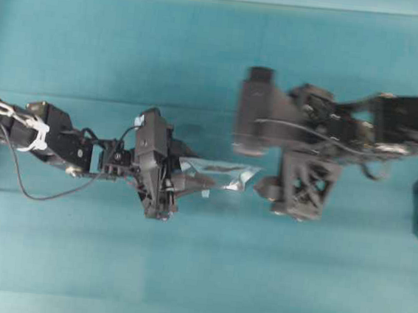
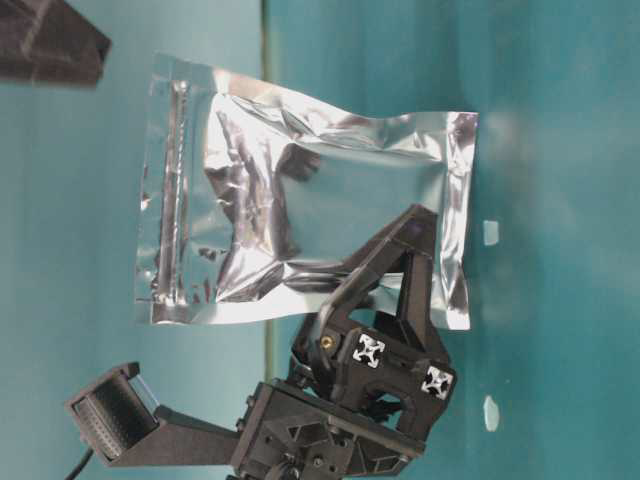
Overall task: Hand over the silver zip bag and make it stand upright.
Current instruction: 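Open the right gripper and withdraw it to the right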
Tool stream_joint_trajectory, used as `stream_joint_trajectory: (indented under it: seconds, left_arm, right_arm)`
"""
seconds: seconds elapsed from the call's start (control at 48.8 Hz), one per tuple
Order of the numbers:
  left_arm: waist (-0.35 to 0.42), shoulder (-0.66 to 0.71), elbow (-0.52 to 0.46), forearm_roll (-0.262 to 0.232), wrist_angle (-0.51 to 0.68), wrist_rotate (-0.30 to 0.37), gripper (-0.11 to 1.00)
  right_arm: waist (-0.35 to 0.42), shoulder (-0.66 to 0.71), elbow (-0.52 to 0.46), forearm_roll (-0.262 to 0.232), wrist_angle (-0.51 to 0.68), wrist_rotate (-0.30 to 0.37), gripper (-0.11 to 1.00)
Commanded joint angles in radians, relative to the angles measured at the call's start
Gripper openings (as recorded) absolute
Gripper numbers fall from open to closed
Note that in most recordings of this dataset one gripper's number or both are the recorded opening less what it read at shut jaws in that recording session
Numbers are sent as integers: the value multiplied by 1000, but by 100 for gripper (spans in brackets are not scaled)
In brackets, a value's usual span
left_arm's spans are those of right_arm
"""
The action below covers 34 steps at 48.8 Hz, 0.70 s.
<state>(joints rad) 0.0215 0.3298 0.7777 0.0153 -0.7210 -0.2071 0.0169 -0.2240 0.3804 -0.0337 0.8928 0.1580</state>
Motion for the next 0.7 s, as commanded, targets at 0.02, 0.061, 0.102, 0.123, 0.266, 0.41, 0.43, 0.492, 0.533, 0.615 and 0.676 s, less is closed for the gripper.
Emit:
stream_joint_trajectory:
  seconds: [0.02, 0.061, 0.102, 0.123, 0.266, 0.41, 0.43, 0.492, 0.533, 0.615, 0.676]
  left_arm:
    - [-6, -8, -3, 3, -2, 0, 34]
    - [-6, -8, -2, 3, -2, 0, 34]
    - [-6, -9, -2, 3, -2, 0, 34]
    - [-6, -9, -2, 3, -2, 0, 34]
    - [-8, -9, 2, 5, -2, 2, 34]
    - [-14, -9, 0, 5, -2, 3, 32]
    - [-14, -9, 0, 5, -2, 6, 31]
    - [-18, -9, 0, 5, -2, 12, 31]
    - [-20, -9, 0, 5, -2, 15, 31]
    - [-20, -9, -2, 5, 0, 15, 31]
    - [-20, -11, -3, 5, 3, 15, 31]
  right_arm:
    - [8, -97, 64, 0, -106, 38, 91]
    - [9, -121, 94, -2, -147, 44, 91]
    - [8, -146, 123, -2, -190, 46, 91]
    - [9, -163, 141, -2, -219, 46, 91]
    - [3, -242, 221, -3, -316, 44, 90]
    - [3, -316, 298, -3, -359, 48, 90]
    - [3, -325, 307, -3, -362, 48, 90]
    - [3, -356, 333, -3, -371, 49, 90]
    - [5, -370, 347, -3, -376, 48, 90]
    - [3, -396, 370, -3, -382, 48, 90]
    - [3, -414, 383, -3, -383, 48, 90]
